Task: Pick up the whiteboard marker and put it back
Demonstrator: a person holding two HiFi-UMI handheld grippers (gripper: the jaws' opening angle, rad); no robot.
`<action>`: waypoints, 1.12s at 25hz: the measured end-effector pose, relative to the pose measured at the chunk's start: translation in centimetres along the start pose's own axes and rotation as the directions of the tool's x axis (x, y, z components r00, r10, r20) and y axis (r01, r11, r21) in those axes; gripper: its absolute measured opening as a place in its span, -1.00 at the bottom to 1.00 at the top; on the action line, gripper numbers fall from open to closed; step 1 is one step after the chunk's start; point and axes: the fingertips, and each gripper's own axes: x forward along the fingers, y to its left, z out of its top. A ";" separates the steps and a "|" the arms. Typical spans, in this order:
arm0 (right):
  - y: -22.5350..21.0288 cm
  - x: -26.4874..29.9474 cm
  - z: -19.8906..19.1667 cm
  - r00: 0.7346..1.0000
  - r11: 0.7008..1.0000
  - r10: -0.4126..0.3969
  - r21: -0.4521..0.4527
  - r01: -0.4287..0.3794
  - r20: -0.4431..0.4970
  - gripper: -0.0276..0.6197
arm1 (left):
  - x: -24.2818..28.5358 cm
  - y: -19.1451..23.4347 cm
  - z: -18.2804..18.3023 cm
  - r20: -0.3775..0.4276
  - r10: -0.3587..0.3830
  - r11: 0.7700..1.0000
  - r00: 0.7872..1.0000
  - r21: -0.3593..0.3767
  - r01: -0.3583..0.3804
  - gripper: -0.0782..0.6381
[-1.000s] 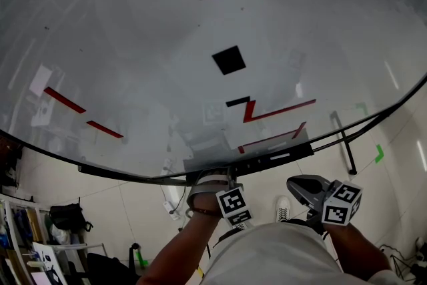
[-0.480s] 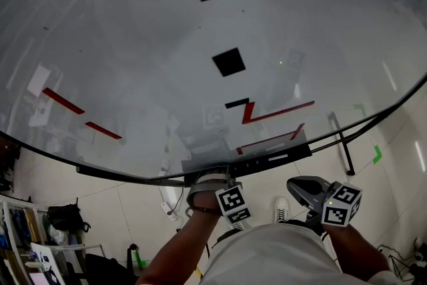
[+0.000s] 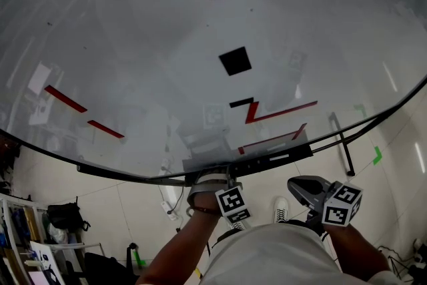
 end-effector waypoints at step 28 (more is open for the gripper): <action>1.8 2.6 -0.2 0.998 0.998 0.052 -0.021 -0.053 -0.044 -0.91 | -6.3 1.5 0.4 0.300 0.004 0.859 0.954 -0.490 0.151 -0.74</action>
